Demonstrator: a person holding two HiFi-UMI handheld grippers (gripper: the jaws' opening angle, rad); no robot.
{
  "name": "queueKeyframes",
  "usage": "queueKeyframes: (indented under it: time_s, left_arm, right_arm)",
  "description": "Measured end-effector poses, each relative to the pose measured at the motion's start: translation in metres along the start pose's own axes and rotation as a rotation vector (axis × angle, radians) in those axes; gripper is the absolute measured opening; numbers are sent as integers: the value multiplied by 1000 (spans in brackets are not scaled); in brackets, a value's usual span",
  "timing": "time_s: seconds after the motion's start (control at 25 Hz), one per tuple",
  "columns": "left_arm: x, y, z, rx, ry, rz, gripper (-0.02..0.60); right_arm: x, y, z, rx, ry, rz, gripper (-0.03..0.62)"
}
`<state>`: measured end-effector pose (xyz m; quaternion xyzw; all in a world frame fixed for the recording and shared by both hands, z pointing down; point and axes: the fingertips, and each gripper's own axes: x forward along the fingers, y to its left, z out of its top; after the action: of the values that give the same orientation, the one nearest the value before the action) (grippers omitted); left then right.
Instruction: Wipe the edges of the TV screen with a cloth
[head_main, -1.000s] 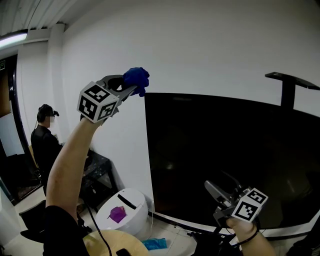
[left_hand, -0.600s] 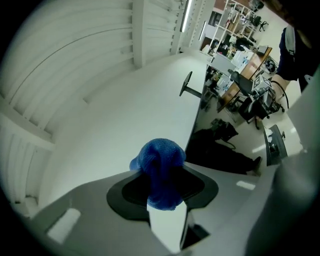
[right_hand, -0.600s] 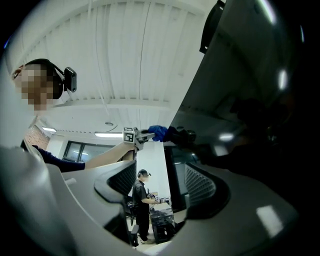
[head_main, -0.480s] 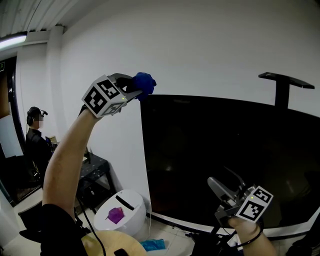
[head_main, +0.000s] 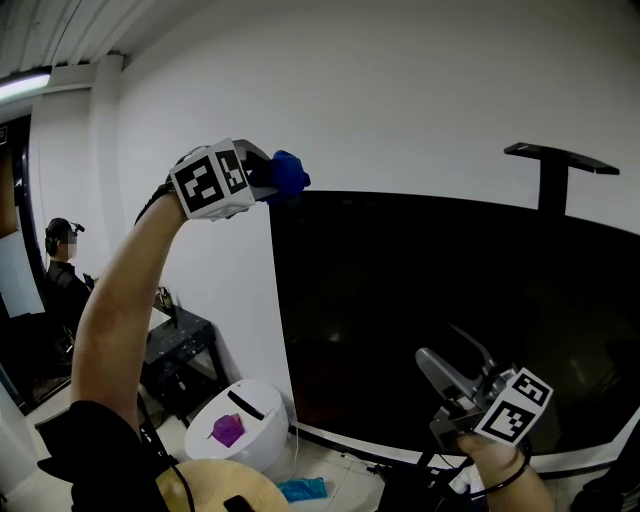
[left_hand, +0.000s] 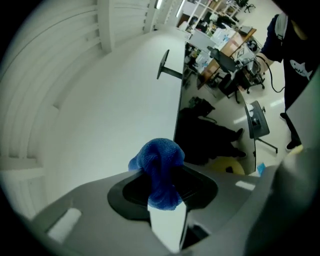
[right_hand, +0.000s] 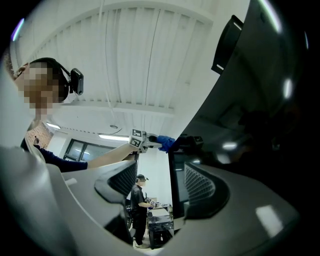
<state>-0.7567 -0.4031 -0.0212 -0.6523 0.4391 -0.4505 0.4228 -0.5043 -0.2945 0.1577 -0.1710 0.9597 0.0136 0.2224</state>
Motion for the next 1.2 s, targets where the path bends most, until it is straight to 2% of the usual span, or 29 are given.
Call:
queueKeyframes:
  time_s: [0.16, 0.28, 0.44, 0.64, 1.08, 1.2]
  left_arm:
    - [11, -10, 28, 143, 56, -42, 121]
    - [18, -14, 42, 214, 100, -58, 121]
    - [20, -19, 43, 230, 118, -88, 120]
    - [23, -22, 65, 292, 105, -106, 120]
    - [44, -37, 145, 358, 97, -151, 115]
    - [50, -41, 166, 375, 123, -155, 115]
  right_arm:
    - [-2, 2, 8, 1, -16, 12, 305]
    - [-6, 1, 13, 10, -27, 19, 305]
    - [-15, -1, 21, 0, -31, 19, 305]
    - [-28, -10, 40, -28, -39, 9, 304]
    - [-89, -44, 93, -95, -32, -27, 302]
    - [-107, -50, 104, -117, -9, -29, 302]
